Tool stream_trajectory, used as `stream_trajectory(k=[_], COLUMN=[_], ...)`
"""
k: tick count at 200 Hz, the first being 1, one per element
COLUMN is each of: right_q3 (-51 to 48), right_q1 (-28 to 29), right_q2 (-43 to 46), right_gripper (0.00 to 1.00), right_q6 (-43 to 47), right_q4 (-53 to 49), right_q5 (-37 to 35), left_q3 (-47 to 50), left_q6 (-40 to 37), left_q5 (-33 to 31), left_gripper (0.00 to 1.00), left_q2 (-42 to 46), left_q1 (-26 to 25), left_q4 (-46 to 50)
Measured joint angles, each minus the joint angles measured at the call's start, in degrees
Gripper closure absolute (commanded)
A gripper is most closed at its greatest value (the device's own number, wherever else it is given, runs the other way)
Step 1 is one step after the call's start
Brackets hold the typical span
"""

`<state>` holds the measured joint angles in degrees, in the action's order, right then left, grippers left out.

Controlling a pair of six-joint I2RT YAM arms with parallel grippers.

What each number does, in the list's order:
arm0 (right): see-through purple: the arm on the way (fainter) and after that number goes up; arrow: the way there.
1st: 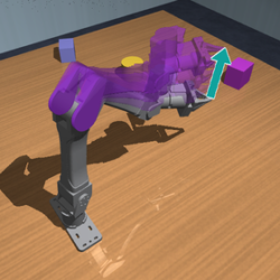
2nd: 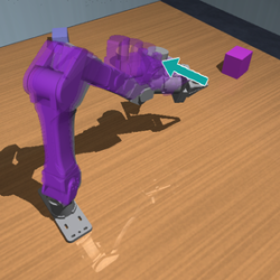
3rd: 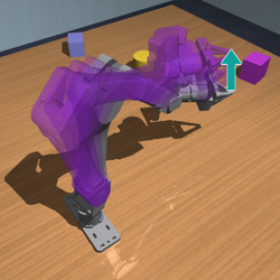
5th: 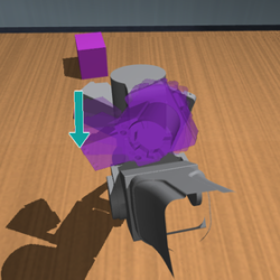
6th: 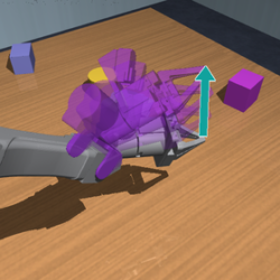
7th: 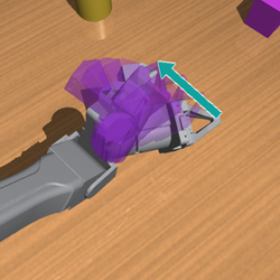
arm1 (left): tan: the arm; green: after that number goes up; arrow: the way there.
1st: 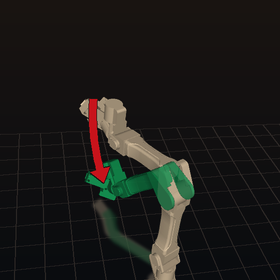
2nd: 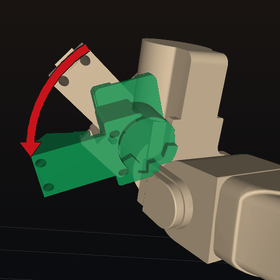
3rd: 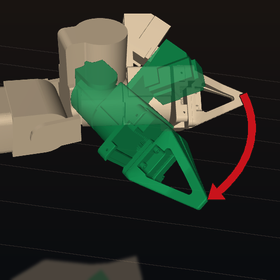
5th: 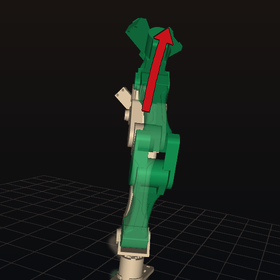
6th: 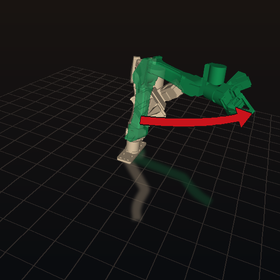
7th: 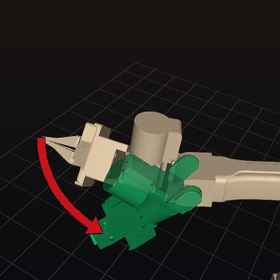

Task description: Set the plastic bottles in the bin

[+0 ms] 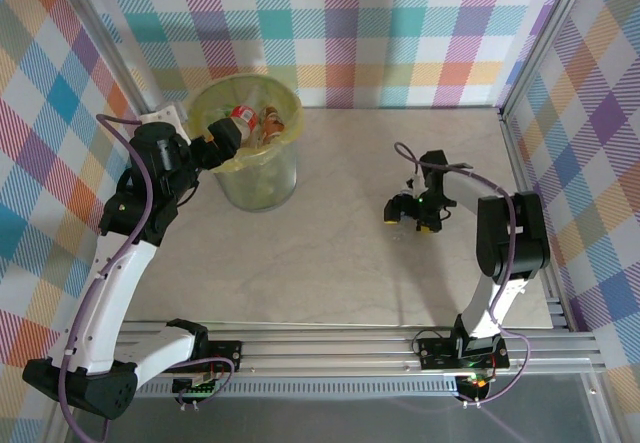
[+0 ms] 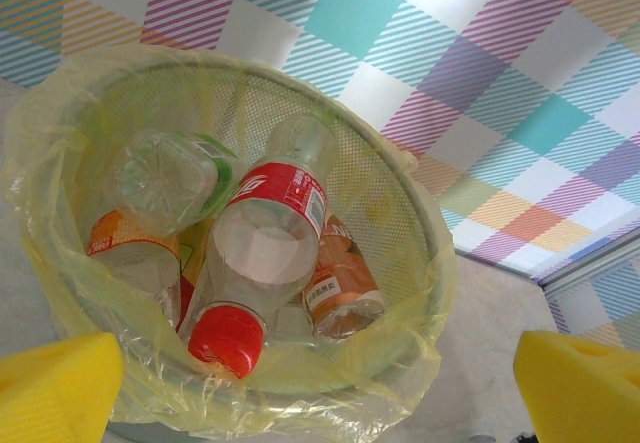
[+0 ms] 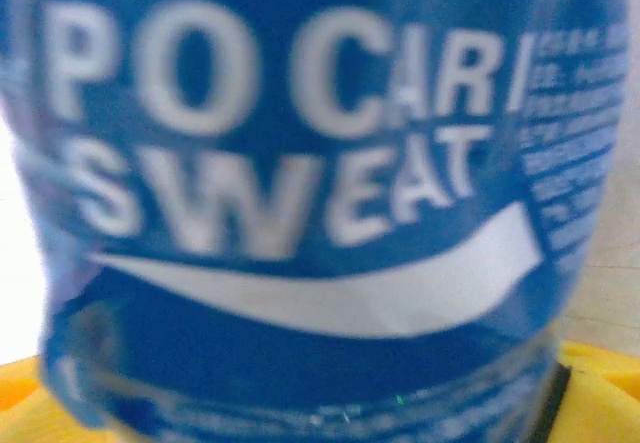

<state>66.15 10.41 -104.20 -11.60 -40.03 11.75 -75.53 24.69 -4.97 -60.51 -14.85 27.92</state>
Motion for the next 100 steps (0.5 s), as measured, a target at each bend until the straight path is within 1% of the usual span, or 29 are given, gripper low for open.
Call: stream_trajectory(k=[16,62,100], right_q3=[0.07,0.07,-0.11], right_q1=[1.07,3.26,4.52], right_q2=[-0.13,-0.13,1.92], right_gripper=[0.15,0.34,0.44], right_q6=[-0.20,-1.09,-1.25], right_q4=[0.09,0.09,0.07], right_q5=[-1.73,-4.00,-5.75], left_q3=[0.00,0.00,0.00], left_q6=[0.02,0.24,0.61], left_q5=[0.00,0.04,0.48], left_gripper=[0.00,0.00,0.00], left_q2=[0.00,0.00,0.00], left_q1=[0.00,0.00,0.00], left_q4=[0.02,0.04,0.48])
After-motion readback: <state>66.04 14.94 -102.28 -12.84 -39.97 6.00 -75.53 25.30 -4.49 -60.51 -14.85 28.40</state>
